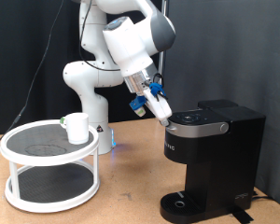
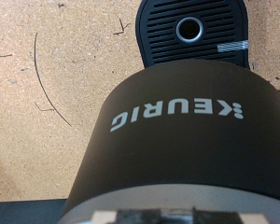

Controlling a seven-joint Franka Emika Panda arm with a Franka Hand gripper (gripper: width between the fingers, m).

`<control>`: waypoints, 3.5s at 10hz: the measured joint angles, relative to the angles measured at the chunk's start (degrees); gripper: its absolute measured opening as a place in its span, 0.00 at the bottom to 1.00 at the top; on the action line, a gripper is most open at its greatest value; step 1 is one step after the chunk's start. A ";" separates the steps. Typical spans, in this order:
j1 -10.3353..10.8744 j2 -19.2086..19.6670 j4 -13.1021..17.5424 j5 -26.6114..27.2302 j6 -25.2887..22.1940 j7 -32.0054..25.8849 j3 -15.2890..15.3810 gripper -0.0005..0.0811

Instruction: Make a cup of coffee with the keurig machine

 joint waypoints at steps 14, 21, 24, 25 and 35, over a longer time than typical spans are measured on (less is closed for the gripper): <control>-0.11 -6.70 -2.80 11.86 -9.28 -15.66 -3.19 0.01; -1.85 -18.02 -15.70 23.16 0.71 -17.16 -5.43 0.01; -2.21 -18.00 -15.69 21.66 -8.19 -15.83 -7.78 0.01; -3.49 -18.67 -16.29 21.45 -10.13 -11.07 -8.71 0.01; -13.88 -29.85 -21.05 7.78 -23.96 -4.28 -15.99 0.01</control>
